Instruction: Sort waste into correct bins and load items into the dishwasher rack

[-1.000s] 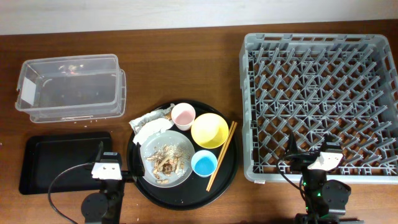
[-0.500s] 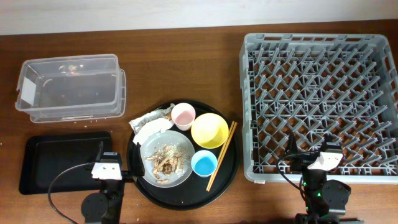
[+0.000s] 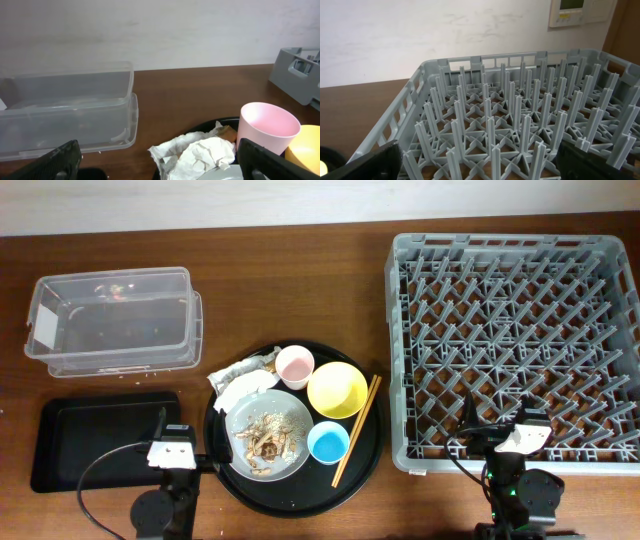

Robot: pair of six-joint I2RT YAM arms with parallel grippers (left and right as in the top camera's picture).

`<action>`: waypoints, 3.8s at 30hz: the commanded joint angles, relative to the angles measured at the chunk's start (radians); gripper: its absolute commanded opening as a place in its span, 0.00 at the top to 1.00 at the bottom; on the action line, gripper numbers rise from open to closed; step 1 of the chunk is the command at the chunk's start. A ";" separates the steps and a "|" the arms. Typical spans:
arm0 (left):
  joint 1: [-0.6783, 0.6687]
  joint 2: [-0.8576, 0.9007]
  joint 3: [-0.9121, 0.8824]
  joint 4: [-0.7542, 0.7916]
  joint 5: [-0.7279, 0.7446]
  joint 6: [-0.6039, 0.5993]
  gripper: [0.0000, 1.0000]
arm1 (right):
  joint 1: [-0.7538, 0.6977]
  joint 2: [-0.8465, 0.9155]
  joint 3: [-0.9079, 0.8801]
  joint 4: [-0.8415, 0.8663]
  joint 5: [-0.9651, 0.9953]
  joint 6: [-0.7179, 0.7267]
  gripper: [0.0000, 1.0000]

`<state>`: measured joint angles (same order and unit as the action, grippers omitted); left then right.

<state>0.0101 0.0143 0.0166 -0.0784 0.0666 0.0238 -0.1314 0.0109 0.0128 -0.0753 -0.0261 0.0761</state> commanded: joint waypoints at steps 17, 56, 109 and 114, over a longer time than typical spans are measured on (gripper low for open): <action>-0.001 -0.007 -0.007 0.093 1.057 -0.043 0.01 | -0.006 -0.003 -0.007 -0.003 0.005 0.007 0.01; -0.001 0.993 0.941 -0.420 1.043 0.036 0.01 | -0.006 -0.003 -0.007 -0.003 0.005 0.007 0.01; -0.091 1.581 0.956 -0.669 0.011 -0.088 0.46 | -0.006 -0.003 -0.007 -0.003 0.005 0.007 0.01; -0.091 1.588 0.934 -0.662 0.011 -0.088 0.77 | -0.006 -0.003 -0.007 -0.003 0.005 0.007 0.01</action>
<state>-0.0776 1.5921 0.9642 -0.7429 0.0830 -0.0631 -0.1314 0.0139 0.0128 -0.0750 -0.0261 0.0761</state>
